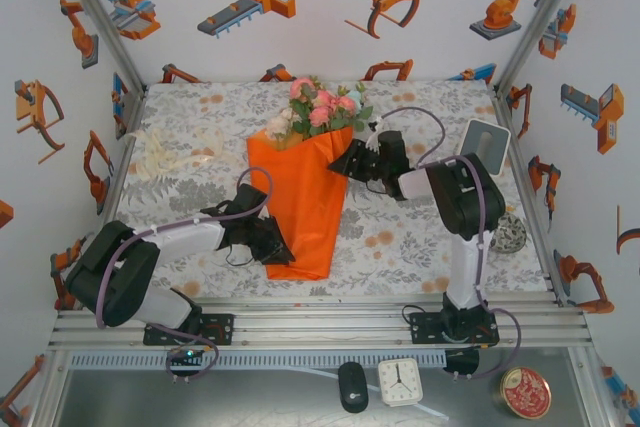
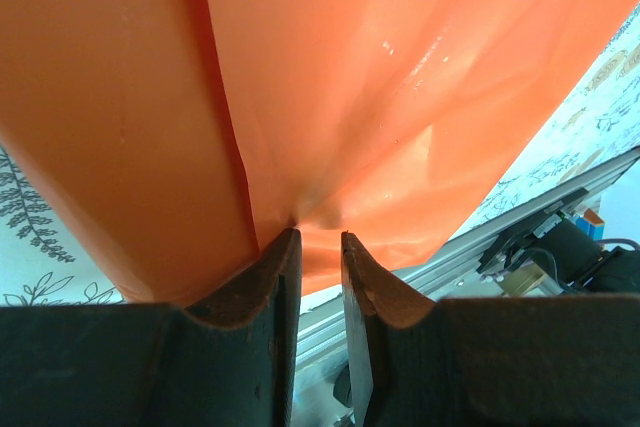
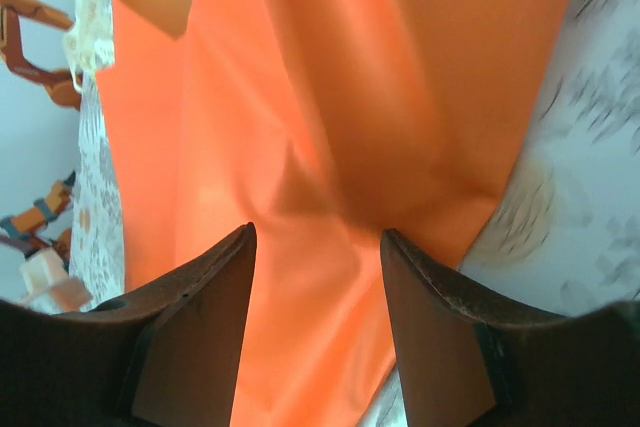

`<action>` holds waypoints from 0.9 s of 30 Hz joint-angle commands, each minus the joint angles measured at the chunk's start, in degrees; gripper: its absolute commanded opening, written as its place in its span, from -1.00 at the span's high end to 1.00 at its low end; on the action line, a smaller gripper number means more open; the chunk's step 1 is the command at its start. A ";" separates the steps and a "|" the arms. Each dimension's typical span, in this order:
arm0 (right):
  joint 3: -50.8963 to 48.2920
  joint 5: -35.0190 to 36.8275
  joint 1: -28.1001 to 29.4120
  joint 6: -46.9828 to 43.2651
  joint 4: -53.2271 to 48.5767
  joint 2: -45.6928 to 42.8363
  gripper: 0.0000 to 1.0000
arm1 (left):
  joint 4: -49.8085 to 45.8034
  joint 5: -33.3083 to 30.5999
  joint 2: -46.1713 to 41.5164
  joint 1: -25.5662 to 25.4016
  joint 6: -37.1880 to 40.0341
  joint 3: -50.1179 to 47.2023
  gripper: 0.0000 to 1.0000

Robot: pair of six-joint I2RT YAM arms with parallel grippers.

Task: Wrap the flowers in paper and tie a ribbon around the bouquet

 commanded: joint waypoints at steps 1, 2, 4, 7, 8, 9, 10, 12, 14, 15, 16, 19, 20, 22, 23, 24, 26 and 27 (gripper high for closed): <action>4.99 -0.80 -1.88 -0.42 0.19 3.08 0.00 | -1.72 -1.75 -0.06 -0.16 -0.11 -2.05 0.45; 6.56 -0.85 -2.48 -0.32 -0.09 4.25 0.00 | -1.77 -1.86 -0.17 -0.11 -0.10 -2.08 0.45; 9.56 -1.17 -3.54 -0.12 -0.96 6.35 0.00 | -1.79 -2.03 -0.35 -0.08 -0.20 -2.32 0.45; 14.65 -1.57 -4.56 -0.68 -3.38 9.78 0.00 | -1.49 -2.47 -0.60 -0.14 -0.31 -2.67 0.45; 16.07 -1.54 -4.81 -0.77 -3.97 10.86 0.00 | -1.53 -2.60 -0.66 -0.10 -0.33 -2.67 0.45; 17.73 -1.46 -5.30 -0.50 -4.58 12.18 0.01 | -1.60 -2.70 -0.86 -0.11 -0.26 -2.77 0.45; 18.95 -1.46 -5.64 -0.32 -5.07 12.93 0.00 | -1.43 -2.91 -1.03 -0.10 -0.35 -2.91 0.45; 21.80 -1.84 -6.13 -0.84 -7.57 13.73 0.00 | -0.71 -2.77 -1.67 -0.25 -0.43 -3.19 0.45; 25.12 -3.27 -6.15 -2.33 -12.38 12.51 0.01 | 0.21 -2.08 -2.64 -0.20 0.01 -2.93 0.37; 26.01 -3.76 -6.11 -3.25 -14.72 11.45 0.01 | -0.03 -1.88 -3.14 -0.20 0.46 -2.35 0.30; 26.20 -3.61 -6.13 -4.20 -16.90 9.20 0.01 | -0.90 -2.09 -3.84 -0.18 1.27 -1.24 0.22; 21.14 -1.04 -6.03 -7.07 -19.93 0.14 -0.03 | -3.66 -3.89 -6.73 -0.10 4.11 2.31 0.04; 19.10 -0.77 -6.07 -7.31 -20.04 -2.23 -0.04 | -4.73 -4.73 -7.77 -0.16 4.97 3.62 -0.01; 12.70 0.17 -5.72 -7.70 -19.94 -9.31 -0.04 | -7.91 -6.92 -9.76 0.07 6.87 6.78 -0.11; 9.74 0.69 -5.43 -8.10 -20.27 -12.36 -0.04 | -9.58 -7.92 -10.37 0.25 7.58 8.05 -0.14; 6.36 1.60 -4.87 -8.77 -20.94 -16.32 -0.05 | -11.45 -9.34 -11.24 0.51 8.36 9.47 -0.18; -0.04 4.17 -3.40 -9.56 -22.85 -23.18 -0.06 | -14.60 -11.69 -12.44 1.41 9.76 11.72 -0.23; -3.06 5.58 -2.34 -9.70 -23.99 -26.57 -0.06 | -15.95 -12.75 -13.08 2.20 10.07 12.56 -0.25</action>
